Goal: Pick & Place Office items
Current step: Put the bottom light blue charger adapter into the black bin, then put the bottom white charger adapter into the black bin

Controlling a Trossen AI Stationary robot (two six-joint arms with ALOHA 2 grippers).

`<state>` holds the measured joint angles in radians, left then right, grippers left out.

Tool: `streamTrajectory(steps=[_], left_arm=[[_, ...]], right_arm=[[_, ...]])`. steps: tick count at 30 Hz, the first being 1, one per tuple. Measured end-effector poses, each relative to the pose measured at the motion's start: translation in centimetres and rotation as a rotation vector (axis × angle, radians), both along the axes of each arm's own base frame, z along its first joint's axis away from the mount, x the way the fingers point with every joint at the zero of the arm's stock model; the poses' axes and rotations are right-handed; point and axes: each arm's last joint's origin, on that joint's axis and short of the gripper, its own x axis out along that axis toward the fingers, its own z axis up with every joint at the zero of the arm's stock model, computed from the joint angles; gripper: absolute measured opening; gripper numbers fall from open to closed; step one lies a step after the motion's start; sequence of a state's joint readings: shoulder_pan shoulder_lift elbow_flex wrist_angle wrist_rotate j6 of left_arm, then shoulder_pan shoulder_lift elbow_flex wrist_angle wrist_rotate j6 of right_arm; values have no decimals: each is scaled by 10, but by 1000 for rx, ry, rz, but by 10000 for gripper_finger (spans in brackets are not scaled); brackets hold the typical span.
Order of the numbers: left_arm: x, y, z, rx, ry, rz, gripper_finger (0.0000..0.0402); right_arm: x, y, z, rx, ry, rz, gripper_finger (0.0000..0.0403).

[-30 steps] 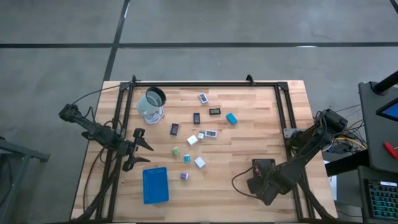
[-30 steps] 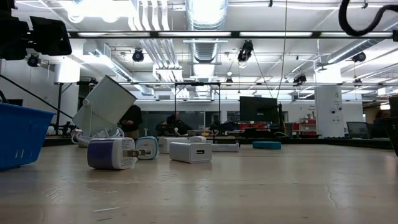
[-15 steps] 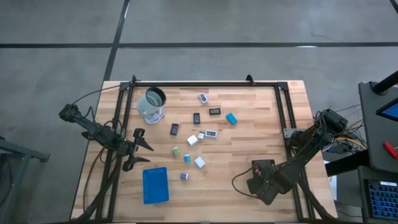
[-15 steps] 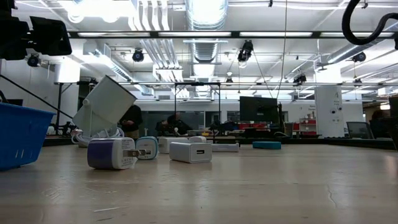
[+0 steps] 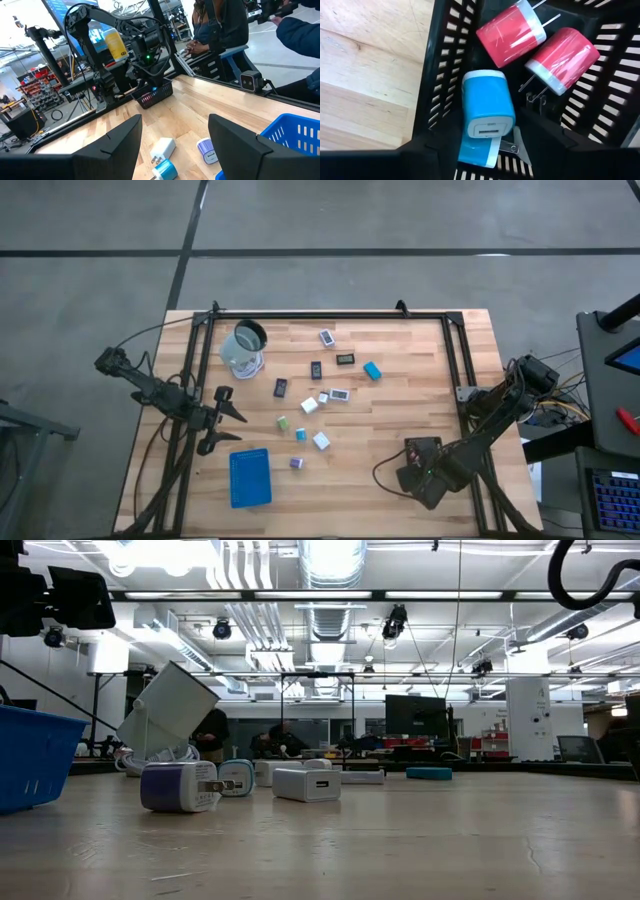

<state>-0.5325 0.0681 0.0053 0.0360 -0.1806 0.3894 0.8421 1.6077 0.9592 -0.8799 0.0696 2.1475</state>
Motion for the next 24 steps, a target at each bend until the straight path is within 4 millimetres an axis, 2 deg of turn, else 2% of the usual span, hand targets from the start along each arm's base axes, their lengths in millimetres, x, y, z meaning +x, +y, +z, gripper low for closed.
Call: streamTrajectory(steps=[6,24], left_arm=[[0,0,0,0,0,0,234],[0,0,0,0,0,0,234]], right_arm=[[0,0,0,0,0,0,205],[1,1,3,8,-3,1,205]])
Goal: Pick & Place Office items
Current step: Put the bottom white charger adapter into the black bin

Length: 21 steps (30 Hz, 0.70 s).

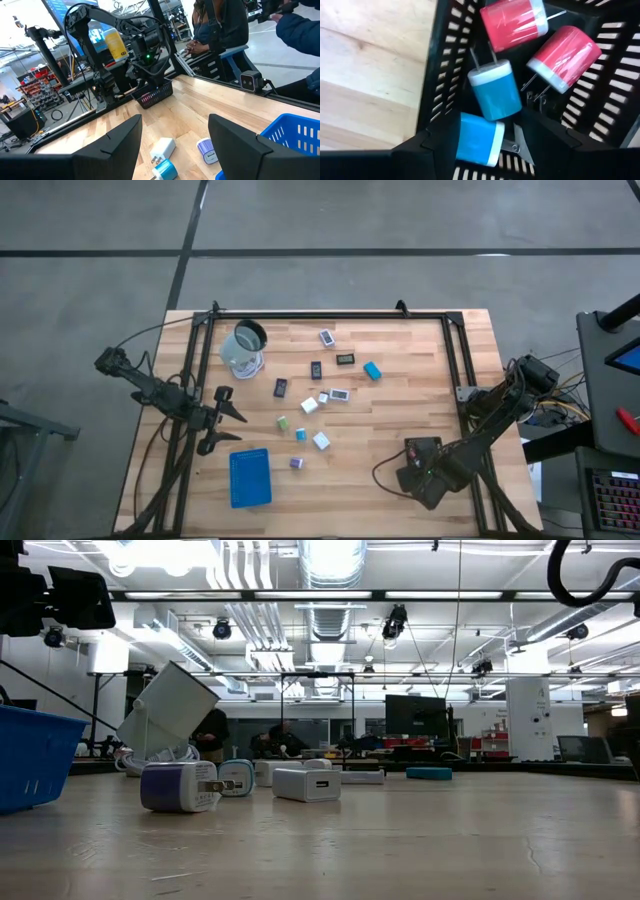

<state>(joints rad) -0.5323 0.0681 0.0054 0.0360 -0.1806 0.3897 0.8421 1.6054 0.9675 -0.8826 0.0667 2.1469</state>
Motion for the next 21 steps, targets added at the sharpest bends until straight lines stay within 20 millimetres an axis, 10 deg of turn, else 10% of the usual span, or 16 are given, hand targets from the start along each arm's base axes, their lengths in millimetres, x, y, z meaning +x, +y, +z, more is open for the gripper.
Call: streamTrajectory(steps=[21], left_arm=[[0,0,0,0,0,0,234]], right_arm=[[4,-1,90,-199,-8,7,206]])
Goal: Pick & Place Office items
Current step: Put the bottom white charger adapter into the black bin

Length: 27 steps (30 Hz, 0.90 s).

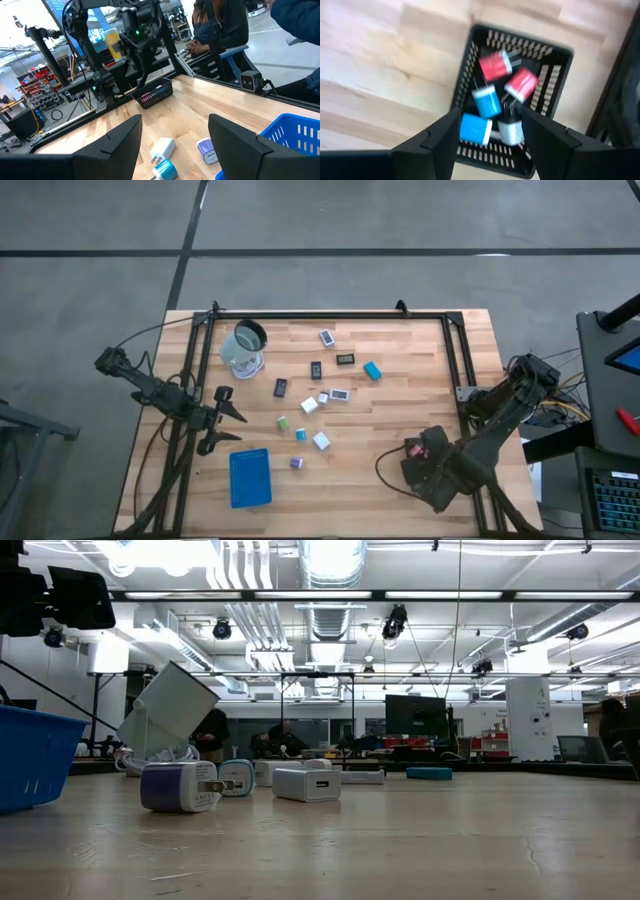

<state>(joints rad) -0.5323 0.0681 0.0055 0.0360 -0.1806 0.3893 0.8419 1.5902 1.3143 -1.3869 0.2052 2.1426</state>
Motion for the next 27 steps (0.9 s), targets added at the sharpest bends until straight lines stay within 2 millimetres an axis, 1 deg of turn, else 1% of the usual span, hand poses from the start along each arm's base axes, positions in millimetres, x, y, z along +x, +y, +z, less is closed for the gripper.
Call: streamTrajectory(steps=[5,7,10,13,20,23,27], left_arm=[[0,0,0,0,0,0,234],[0,0,0,0,0,0,234],[0,0,0,0,0,0,234],[0,0,0,0,0,0,234],[0,0,0,1,0,0,234],[0,0,0,0,0,-1,234],[0,0,0,0,0,0,234]], right_arm=[[0,-5,25,-108,-62,18,206],[2,-8,33,-166,-112,29,206],[5,-11,40,-273,-206,97,206],[8,-13,43,-413,-317,167,206],[22,-24,51,-704,-543,207,206],[36,-27,48,-786,-578,210,206],[60,-32,38,-885,-571,213,206]])
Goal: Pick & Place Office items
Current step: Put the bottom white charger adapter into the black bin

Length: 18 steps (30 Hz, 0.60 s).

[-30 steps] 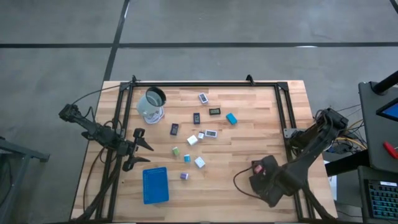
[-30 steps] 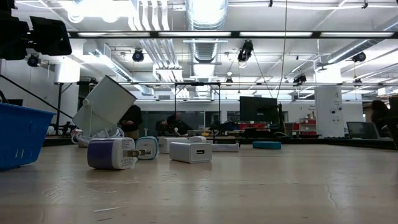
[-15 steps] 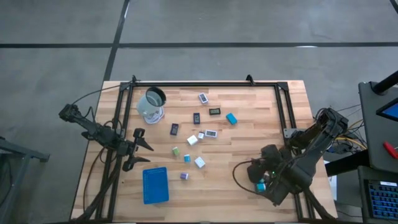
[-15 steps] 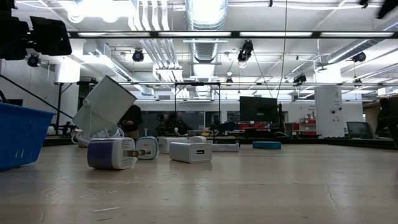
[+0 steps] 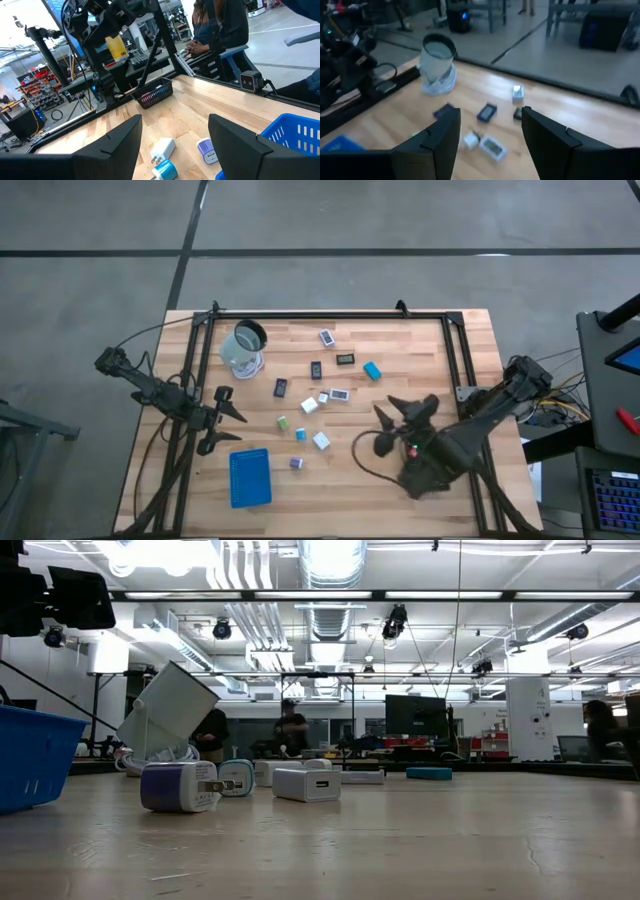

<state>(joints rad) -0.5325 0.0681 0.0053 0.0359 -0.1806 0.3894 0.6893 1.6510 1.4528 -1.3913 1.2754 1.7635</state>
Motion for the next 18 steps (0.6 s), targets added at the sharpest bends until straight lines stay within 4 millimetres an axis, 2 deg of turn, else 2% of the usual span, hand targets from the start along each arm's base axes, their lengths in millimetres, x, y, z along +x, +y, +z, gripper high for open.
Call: streamTrajectory(steps=[8,18], left_arm=[[0,0,0,0,0,0,234],[0,0,0,0,0,0,234]], right_arm=[[56,1,-37,-43,34,-28,206],[96,24,-86,-73,137,66,206]])
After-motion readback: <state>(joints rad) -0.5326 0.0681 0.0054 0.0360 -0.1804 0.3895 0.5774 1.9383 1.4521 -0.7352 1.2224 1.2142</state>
